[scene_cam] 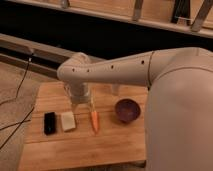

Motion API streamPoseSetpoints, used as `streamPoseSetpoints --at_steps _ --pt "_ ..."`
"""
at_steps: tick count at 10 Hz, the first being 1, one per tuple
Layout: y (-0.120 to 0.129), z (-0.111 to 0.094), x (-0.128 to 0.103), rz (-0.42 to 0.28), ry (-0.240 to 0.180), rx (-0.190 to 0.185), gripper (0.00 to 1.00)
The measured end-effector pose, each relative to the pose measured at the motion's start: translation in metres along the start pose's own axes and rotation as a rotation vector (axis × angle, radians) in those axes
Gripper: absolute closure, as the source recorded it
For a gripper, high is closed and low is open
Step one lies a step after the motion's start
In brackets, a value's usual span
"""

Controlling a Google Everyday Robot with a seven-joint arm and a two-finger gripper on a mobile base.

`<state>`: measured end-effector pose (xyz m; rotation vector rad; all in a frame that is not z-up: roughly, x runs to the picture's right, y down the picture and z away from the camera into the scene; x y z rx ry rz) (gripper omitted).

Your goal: Pick up the ceramic cup

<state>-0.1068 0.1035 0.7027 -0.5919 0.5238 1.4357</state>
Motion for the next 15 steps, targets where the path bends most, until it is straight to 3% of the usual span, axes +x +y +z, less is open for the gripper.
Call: streamPoseSetpoints --at_steps 13,15 --pt "-0.0002 0.0 0.0001 0.001 0.001 0.0 0.35" --pt "-0.0097 -0.0036 -0.002 0.025 0.003 -0.003 0.35"
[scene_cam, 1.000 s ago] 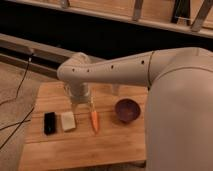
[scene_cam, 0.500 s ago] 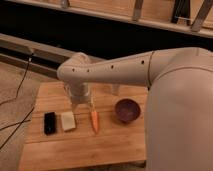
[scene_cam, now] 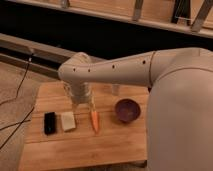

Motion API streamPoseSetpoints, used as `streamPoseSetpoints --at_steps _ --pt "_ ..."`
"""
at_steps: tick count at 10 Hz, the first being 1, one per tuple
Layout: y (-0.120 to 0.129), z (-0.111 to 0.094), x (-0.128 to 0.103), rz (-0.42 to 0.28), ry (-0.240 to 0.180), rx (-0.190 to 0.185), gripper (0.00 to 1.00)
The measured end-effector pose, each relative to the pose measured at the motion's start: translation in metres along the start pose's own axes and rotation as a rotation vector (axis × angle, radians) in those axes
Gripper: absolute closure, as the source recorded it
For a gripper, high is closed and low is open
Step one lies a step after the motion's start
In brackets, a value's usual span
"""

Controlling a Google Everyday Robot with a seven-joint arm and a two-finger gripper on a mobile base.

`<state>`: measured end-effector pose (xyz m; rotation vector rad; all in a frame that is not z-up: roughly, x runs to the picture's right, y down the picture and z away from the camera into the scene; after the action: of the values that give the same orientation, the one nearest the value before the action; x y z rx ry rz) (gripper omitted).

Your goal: Pick up the ceramic cup

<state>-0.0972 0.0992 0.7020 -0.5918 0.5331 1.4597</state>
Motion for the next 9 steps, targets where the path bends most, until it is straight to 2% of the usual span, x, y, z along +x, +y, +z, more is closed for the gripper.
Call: streamPoseSetpoints --at_steps 3,5,7,9 --pt "-0.03 -0.009 -0.014 0.053 0.009 0.011 0.35" --pt "-0.055 -0.016 -0.033 0.073 0.008 0.032 0.35" --pt "-0.089 -0.019 -0.061 0.101 -0.013 0.057 0.35" --pt "-0.113 -0.02 -0.083 0.124 -0.025 0.072 0.35"
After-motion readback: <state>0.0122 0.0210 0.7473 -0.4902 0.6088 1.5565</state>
